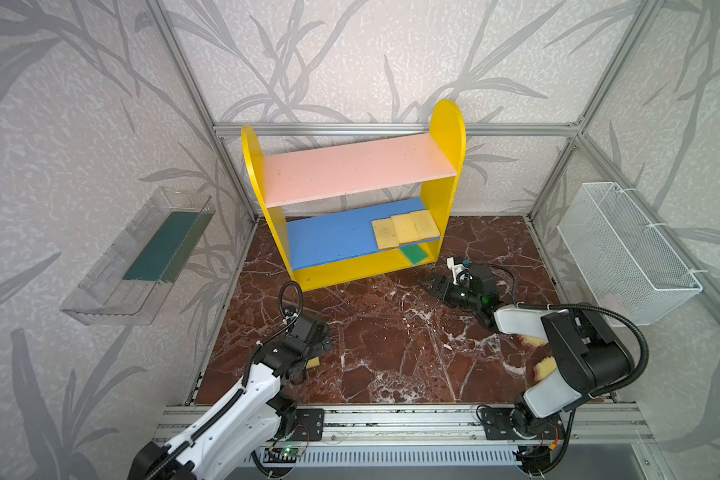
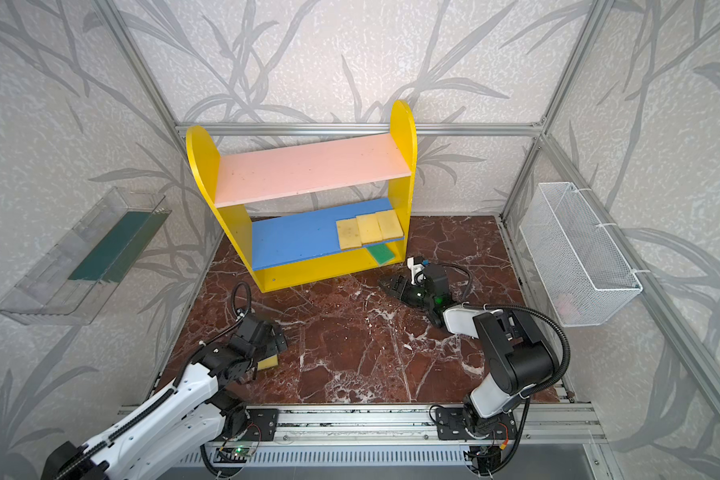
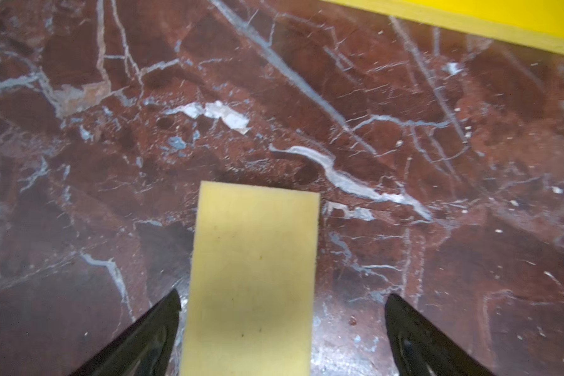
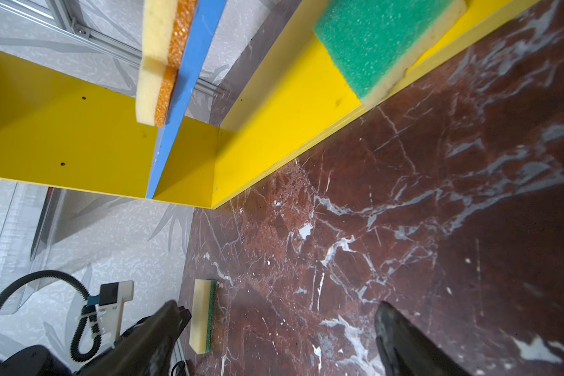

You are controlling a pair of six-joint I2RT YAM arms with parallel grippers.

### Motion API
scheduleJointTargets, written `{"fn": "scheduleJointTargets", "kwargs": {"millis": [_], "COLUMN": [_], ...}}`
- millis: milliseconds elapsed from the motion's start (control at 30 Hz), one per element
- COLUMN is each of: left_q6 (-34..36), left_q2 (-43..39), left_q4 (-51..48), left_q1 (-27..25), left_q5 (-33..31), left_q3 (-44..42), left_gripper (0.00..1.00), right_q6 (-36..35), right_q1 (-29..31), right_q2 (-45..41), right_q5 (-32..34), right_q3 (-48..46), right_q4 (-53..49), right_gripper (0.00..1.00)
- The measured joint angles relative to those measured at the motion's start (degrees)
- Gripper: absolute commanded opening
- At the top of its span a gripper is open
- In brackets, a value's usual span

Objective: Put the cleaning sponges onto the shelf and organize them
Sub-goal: 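Grasp the pale yellow sponge with the left gripper while the right withdraws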

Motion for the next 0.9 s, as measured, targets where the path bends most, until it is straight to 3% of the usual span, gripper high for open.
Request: {"fn": "scheduleJointTargets", "kwargs": {"millis": [367, 900], "left_q6": [-2.9, -4.4], "left_q2": [6.6, 10.4], "left_q4": [0.3, 7.0], "left_q1": [0.0, 0.0], "left_q5": [-2.0, 1.4], "left_q3": [0.8, -0.8], "left_gripper": [0.99, 0.8], "right_q6": [-0.7, -0.5], "right_q1": [0.1, 0.1], "right_q2": [-1.9, -3.1], "right_q5": [-0.1, -0.1], "right_q3": [-0.9, -1.1], "right_q4": [-1.6, -1.6], "right_gripper": [0.92, 0.92]}}
